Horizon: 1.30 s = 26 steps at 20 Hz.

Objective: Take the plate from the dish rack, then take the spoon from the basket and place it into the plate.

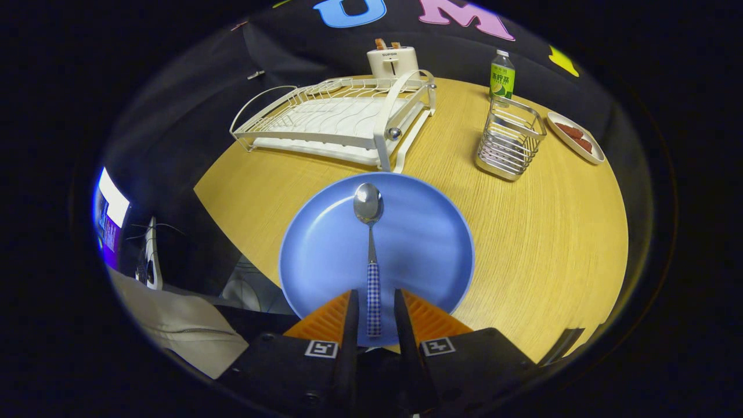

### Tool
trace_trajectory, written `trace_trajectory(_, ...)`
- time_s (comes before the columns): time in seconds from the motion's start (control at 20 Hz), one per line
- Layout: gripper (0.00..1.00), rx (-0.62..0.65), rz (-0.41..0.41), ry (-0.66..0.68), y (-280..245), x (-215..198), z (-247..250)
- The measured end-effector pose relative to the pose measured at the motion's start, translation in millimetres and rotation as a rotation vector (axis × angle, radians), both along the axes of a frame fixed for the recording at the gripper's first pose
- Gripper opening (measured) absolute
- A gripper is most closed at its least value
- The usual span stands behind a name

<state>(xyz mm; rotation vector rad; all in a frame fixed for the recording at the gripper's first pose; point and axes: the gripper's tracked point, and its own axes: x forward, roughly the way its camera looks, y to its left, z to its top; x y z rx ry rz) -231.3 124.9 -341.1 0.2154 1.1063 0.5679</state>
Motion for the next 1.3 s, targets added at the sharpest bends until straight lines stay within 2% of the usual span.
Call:
trace_trajectory(0.1,0.53,-0.003,-0.014,-0.004,-2.2,3.7,-1.2)
trace_trajectory(0.15,0.65,-0.007,-0.019,-0.005,-3.6,4.0,-1.6)
trace_trajectory(0.2,0.7,-0.012,-0.024,-0.006,-6.0,5.1,-1.7)
trace_trajectory(0.35,0.97,-0.01,-0.038,-0.01,-6.5,5.6,1.1)
trace_trajectory(0.55,0.99,-0.006,-0.073,-0.051,-12.5,21.5,20.7)
trace_trajectory(0.7,0.99,0.013,-0.124,-0.115,-19.8,48.9,51.4)
trace_trajectory(1.1,0.99,0.008,-0.277,-0.423,-67.2,144.8,169.2)
trace_trajectory(1.3,0.99,-0.005,-0.335,-0.583,-93.5,173.2,231.7)
